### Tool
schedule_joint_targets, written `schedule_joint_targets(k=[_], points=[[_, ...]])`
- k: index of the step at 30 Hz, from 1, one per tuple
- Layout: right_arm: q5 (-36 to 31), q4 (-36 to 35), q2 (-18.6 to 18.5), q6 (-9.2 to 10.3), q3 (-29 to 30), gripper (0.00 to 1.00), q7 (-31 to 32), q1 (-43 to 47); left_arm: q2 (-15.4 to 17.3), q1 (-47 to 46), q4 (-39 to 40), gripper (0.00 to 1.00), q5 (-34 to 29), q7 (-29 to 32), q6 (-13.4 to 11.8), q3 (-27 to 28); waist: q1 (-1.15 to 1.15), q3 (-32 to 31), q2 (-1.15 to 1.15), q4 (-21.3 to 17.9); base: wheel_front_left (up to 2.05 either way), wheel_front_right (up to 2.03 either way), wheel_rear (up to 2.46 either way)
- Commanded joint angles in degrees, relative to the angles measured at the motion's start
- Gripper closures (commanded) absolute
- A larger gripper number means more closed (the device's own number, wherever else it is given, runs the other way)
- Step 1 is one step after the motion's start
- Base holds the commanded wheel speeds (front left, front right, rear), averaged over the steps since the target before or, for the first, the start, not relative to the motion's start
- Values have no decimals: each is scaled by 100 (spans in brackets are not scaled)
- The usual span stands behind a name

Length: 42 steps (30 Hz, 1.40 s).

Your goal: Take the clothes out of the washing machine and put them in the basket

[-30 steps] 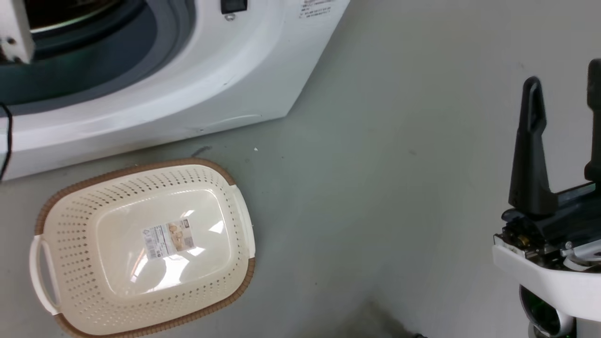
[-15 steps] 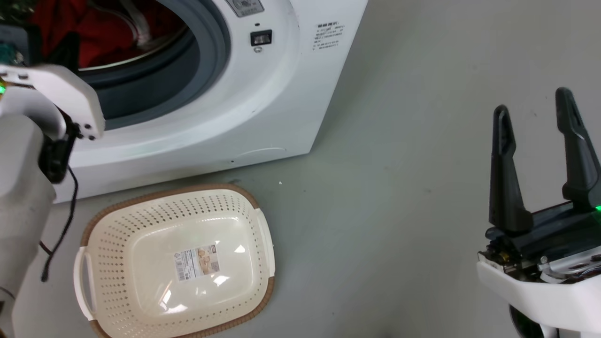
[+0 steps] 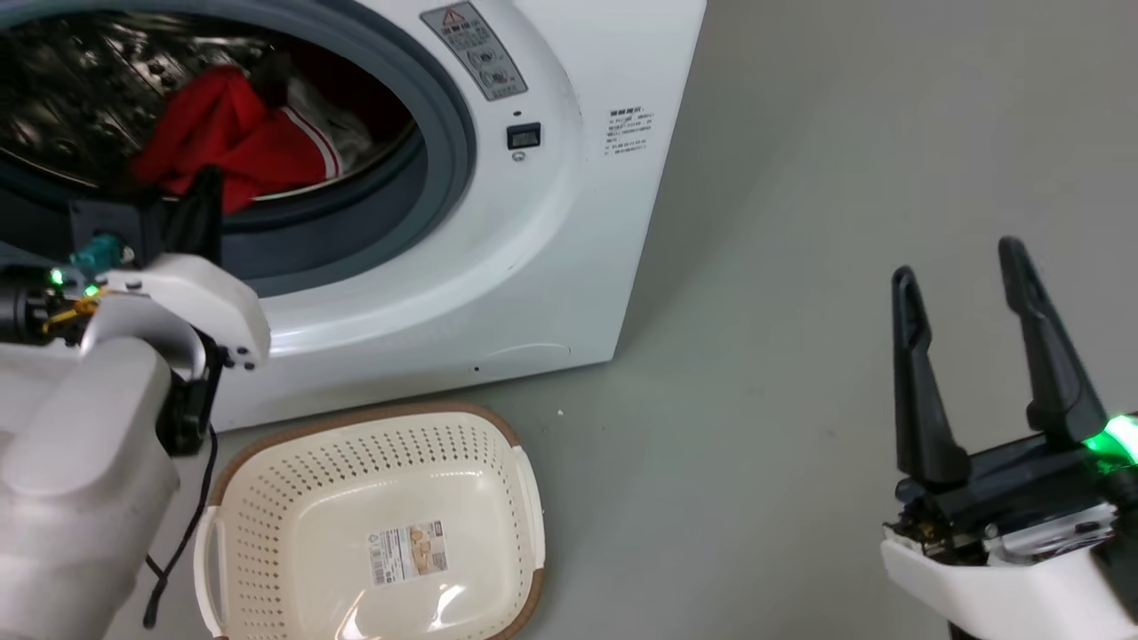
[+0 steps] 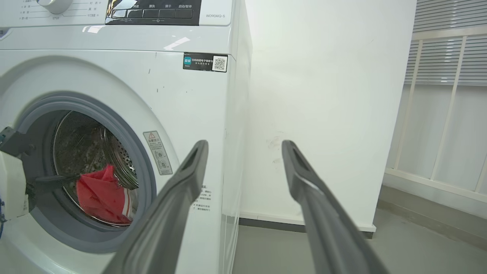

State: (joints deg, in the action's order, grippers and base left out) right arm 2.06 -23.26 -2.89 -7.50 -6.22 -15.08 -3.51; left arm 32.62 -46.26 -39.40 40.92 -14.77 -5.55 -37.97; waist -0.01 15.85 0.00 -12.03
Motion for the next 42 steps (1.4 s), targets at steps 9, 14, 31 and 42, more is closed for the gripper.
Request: schedule_joint_targets(k=[9,14,31,42], points=[[-149,242,3,2,-19,0,-14,387,-45,1144,1207,100,-286,-55,-484,420,1,-520,0,172,0,0,0],[-186,337,3,2,-19,0,-14,542,-114,1732,1734,100,-419,-56,-628,658,1,-731,0,230,0,0,0],[-288,552,3,2,-29,0,-14,1017,-232,3265,2707,100,-543,-46,-866,711,1,-1383,0,376,0,0,0],[-303,615,3,2,-43,0,-14,1109,-524,3823,2407,100,-428,-45,-705,410,1,-1475,0,258,0,0,0]])
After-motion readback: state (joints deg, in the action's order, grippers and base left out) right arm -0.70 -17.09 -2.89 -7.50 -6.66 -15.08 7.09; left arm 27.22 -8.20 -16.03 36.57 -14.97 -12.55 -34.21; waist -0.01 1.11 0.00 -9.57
